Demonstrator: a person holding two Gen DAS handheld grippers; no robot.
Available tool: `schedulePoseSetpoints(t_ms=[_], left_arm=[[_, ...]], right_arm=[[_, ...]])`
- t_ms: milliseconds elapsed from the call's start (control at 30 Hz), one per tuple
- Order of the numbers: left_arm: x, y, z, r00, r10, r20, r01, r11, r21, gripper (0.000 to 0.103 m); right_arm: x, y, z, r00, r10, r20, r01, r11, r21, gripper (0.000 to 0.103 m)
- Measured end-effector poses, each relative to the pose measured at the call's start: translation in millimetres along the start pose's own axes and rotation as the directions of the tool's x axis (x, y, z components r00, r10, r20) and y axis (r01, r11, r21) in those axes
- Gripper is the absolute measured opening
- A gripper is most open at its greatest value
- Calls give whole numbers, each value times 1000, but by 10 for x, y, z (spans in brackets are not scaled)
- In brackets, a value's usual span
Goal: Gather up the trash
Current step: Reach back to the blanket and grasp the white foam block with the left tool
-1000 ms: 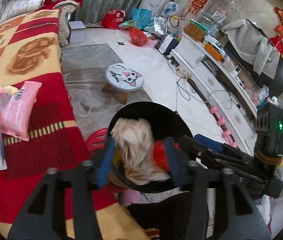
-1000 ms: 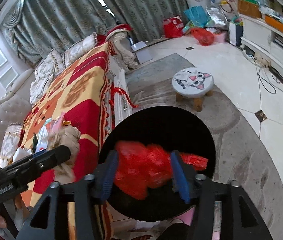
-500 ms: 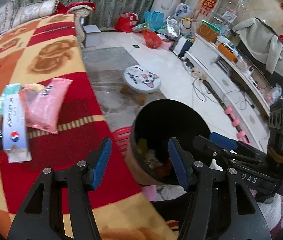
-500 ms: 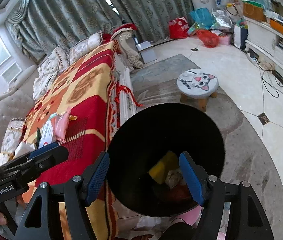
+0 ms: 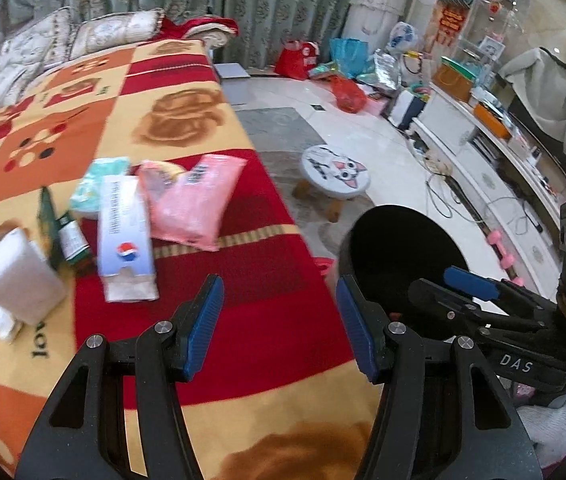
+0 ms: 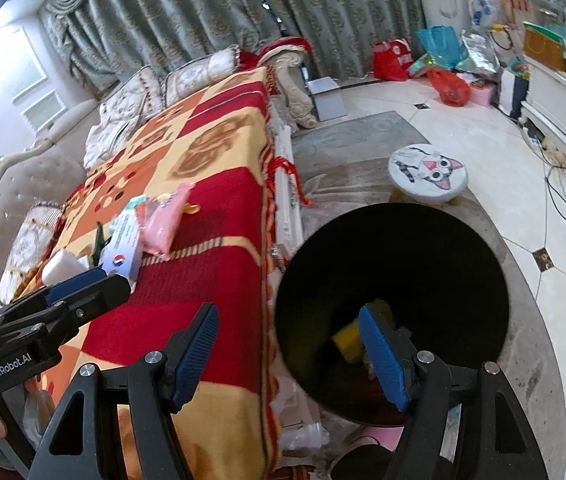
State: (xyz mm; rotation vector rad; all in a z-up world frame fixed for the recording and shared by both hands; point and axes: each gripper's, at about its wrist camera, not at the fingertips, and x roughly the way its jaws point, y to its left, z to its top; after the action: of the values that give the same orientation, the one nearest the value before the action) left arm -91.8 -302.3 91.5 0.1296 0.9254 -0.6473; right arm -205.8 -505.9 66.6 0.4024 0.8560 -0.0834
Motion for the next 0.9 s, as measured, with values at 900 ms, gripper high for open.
schedulePoseSetpoints(t_ms=[900], left_arm=[[-627,1596,-262,980,194,33,-179,951,-253,58]], right_arm=[[560,1321,-42,983,131,-128,-154,969,-192,70]])
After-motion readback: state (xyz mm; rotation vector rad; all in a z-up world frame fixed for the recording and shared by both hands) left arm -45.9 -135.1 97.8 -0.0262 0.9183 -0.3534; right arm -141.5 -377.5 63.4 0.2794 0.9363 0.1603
